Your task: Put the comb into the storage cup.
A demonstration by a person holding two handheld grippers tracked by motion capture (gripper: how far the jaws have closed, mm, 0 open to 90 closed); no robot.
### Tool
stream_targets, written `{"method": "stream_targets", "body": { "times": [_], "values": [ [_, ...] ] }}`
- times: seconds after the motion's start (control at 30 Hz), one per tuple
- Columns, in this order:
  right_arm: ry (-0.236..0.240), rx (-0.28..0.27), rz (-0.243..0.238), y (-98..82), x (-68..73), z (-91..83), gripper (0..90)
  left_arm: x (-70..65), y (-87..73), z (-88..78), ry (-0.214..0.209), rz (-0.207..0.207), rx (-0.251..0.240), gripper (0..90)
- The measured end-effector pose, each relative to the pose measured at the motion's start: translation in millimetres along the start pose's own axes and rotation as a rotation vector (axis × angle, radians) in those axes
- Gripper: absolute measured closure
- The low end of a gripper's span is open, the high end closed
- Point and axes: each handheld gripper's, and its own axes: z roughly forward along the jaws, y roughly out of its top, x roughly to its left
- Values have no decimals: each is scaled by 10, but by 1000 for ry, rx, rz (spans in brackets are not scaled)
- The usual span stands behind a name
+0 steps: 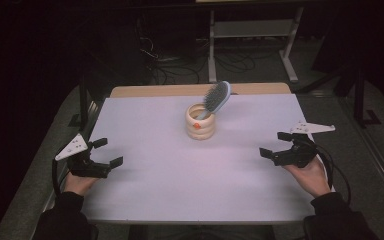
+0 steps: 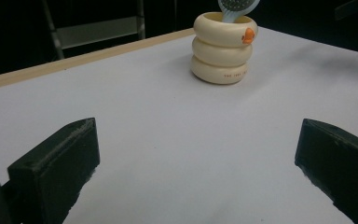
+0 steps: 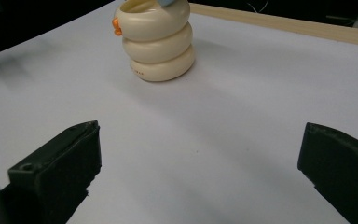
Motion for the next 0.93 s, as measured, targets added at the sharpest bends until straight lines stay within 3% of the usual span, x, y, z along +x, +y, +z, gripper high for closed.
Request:
{"method": "stream_targets", "body": {
  "times": [0.6, 0.77, 0.93],
  "values": [
    [-16, -63, 34, -307, -45, -171, 0, 2, -3, -15, -2, -3, 3, 0],
    [-64, -86, 11, -352, -4, -235, 0, -4, -4, -17, -3, -4, -1, 0],
    [-76, -79, 25, -380, -31, -220, 0, -12, -9, 3, -6, -8, 0, 0]
  ]
}}
